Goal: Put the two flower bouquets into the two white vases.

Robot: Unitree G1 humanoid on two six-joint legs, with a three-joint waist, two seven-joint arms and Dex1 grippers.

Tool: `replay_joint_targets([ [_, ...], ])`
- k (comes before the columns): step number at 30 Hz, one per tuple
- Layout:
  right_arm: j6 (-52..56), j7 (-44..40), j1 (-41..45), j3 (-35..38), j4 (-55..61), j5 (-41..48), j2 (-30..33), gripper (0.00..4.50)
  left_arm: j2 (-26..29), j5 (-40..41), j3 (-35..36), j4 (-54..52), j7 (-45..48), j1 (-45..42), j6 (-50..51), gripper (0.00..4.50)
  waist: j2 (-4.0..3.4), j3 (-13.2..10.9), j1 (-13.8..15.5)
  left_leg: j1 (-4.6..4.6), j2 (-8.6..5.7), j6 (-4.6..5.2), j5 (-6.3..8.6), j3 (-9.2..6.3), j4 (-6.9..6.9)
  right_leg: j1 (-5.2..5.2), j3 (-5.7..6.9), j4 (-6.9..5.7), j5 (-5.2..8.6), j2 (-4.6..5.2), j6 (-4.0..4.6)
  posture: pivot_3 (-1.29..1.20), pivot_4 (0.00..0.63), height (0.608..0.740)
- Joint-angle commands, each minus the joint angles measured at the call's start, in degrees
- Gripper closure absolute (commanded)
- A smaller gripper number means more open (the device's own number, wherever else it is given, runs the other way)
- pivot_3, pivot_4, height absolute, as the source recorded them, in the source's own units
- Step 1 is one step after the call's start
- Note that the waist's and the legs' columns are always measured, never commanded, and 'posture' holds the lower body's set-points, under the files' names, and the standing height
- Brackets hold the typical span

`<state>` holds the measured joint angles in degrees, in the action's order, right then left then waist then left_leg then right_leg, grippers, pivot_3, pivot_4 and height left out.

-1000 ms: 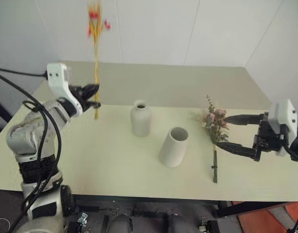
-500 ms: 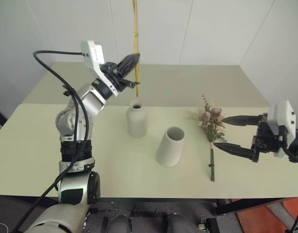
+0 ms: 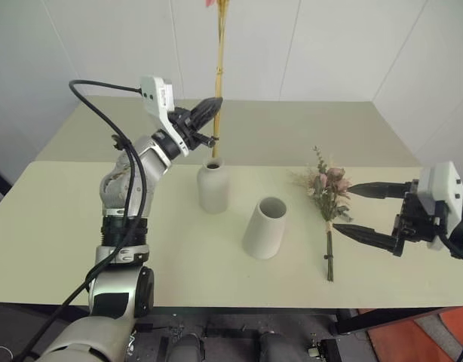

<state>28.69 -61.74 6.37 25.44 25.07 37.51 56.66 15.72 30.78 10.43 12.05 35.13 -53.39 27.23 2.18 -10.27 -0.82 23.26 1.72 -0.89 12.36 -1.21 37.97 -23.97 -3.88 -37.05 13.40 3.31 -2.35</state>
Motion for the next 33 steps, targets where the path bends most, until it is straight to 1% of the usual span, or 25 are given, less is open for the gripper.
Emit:
replay_joint_targets([
  [1,-0.2,0.5,0.8,1.9,1.2,1.6,0.1,0.00,0.3,-0.8,-0.6,-0.9,0.4,0.0,-1.8,4.49,0.00,0.0,0.0,0.01,0.00,0.00,0.00,0.00,0.00,0.00,0.00,0.01,0.00,0.00,0.00,0.00,0.150,0.740],
  [7,-0.2,0.5,0.8,2.0,1.2,1.7,0.3,0.00,0.3,-2.7,-2.3,-1.4,0.8,2.5,-2.5,4.49,0.00,0.0,0.0,-0.01,0.00,0.00,0.00,0.00,0.00,0.00,0.00,0.01,0.00,0.00,0.00,0.00,0.150,0.740],
  [14,-0.2,0.7,0.6,2.3,1.6,2.3,0.7,0.00,0.7,-4.2,-2.5,-2.1,0.1,5.7,-2.6,4.49,0.00,0.0,0.0,0.02,0.00,0.00,0.00,0.00,0.00,-0.01,0.00,0.01,0.00,0.00,0.00,0.00,0.150,0.740],
  [17,-0.2,0.7,0.6,2.2,1.5,2.4,0.8,0.00,0.8,-4.1,-2.6,-3.5,-0.2,7.1,-2.0,3.84,0.00,0.0,-0.1,0.00,0.02,0.00,0.00,0.00,0.00,-0.01,0.00,0.00,0.00,-0.01,0.00,0.00,0.150,0.740],
  [18,-0.3,0.8,0.8,2.1,1.3,2.3,0.9,0.00,1.0,-4.0,-2.4,-4.0,-0.6,7.3,-1.5,3.55,0.00,0.0,0.0,0.00,0.02,0.00,0.00,0.00,0.00,-0.01,0.00,-0.01,0.00,-0.01,0.00,0.00,0.150,0.740],
  [21,-0.4,0.7,1.2,1.8,0.8,2.2,1.1,0.00,2.3,-2.8,-2.0,-5.5,0.1,8.0,0.6,2.53,0.00,0.0,0.0,0.01,0.01,0.00,0.00,0.00,0.00,-0.01,0.00,-0.01,0.00,-0.01,0.00,0.00,0.150,0.740],
  [24,-0.4,0.6,1.6,1.5,0.5,2.0,1.3,0.00,4.6,-1.4,-1.6,-8.7,1.1,9.8,3.4,1.52,-0.01,0.0,-0.2,0.00,0.01,0.00,0.00,0.00,0.00,-0.01,0.00,0.00,0.00,-0.01,-0.01,0.00,0.150,0.740],
  [27,-0.4,0.5,1.7,1.5,0.4,1.9,1.4,0.00,8.1,2.0,0.6,-14.3,1.9,13.1,7.6,0.48,-0.01,0.0,-0.3,0.00,0.04,0.00,0.00,0.01,-0.01,-0.04,-0.01,-0.01,0.00,-0.01,0.00,0.00,0.150,0.740],
  [28,-0.3,0.4,1.5,1.6,0.4,1.9,1.5,0.00,10.1,3.9,2.1,-17.0,2.7,14.9,9.6,0.18,-0.01,0.0,-0.4,0.00,0.05,0.00,0.00,0.00,-0.01,-0.04,0.00,-0.02,0.00,-0.02,0.00,0.00,0.150,0.740],
  [29,-0.2,0.3,1.3,1.8,0.4,1.9,1.6,0.00,12.1,5.8,3.5,-19.8,3.7,16.9,11.3,0.06,-0.01,0.0,-0.5,0.00,0.07,0.00,0.00,0.01,-0.01,-0.05,0.00,-0.03,0.00,-0.03,0.00,0.00,0.150,0.740],
  [33,0.0,0.0,0.8,1.8,0.0,1.8,1.8,0.00,19.2,11.6,8.5,-27.4,7.2,23.6,14.7,0.06,-0.01,0.0,-0.6,0.00,0.10,0.00,0.00,0.02,-0.02,-0.07,-0.01,-0.03,0.00,-0.03,0.00,0.00,0.150,0.740],
])
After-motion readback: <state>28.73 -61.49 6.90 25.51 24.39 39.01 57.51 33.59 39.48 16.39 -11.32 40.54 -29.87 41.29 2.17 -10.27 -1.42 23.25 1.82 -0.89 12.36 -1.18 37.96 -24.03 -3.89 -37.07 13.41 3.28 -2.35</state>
